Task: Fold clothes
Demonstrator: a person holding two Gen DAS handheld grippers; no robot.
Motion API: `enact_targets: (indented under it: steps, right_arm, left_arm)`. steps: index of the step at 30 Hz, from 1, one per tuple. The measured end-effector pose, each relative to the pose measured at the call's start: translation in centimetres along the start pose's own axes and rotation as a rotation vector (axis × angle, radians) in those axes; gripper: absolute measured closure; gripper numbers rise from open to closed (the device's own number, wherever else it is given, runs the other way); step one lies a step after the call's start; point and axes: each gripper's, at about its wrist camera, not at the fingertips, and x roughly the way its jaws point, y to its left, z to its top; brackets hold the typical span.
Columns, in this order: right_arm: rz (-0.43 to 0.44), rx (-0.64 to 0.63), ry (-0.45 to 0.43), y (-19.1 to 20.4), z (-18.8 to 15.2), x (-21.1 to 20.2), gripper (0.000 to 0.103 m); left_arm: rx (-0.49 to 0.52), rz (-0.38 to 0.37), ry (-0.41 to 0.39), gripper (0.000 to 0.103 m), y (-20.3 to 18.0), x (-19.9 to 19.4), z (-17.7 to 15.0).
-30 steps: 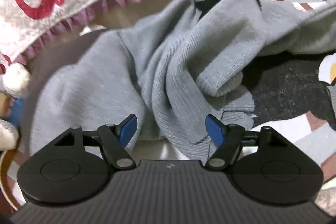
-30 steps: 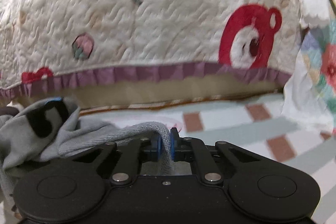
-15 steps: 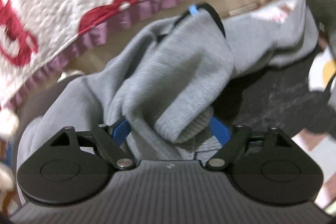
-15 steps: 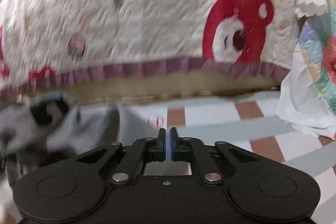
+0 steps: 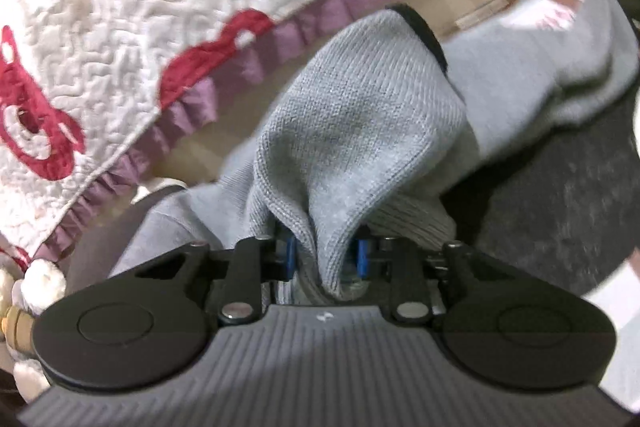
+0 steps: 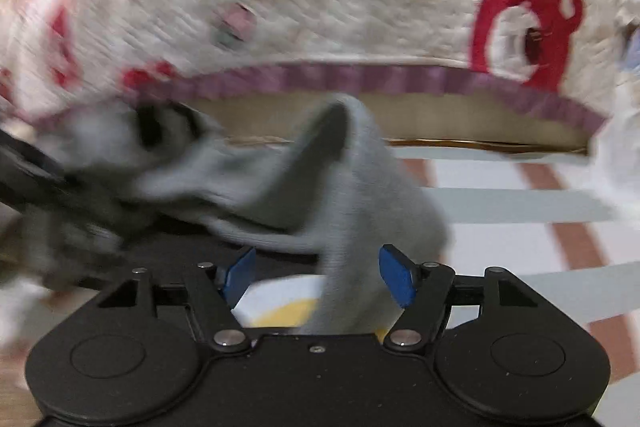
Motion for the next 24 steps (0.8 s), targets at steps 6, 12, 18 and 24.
enact_targets:
  steps: [6, 12, 18, 24]
  right_arm:
    - [0.054, 0.212, -0.013, -2.8, 0.8, 2.6, 0.075]
    - [-0.077, 0.001, -0.006, -4.4, 5.1, 2.3, 0.096]
    - [-0.270, -0.101, -0.200, -10.1, 13.3, -2.4, 0.097]
    - [-0.550, -0.060, -0.395, -16.7, 18.5, -5.9, 0.093]
  left_arm:
    - [0.152, -0.064, 0.017, 0.005, -3.1, 2.1, -1.8]
    - [0.038, -0.064, -0.008, 0.079, -2.2, 0.7, -0.4]
    - [-0.236, -0.101, -0.248, 0.082, 4.8, -8.4, 4.7]
    - [-0.381, -0.495, -0.287, 0.081, 7.3, -16.0, 7.1]
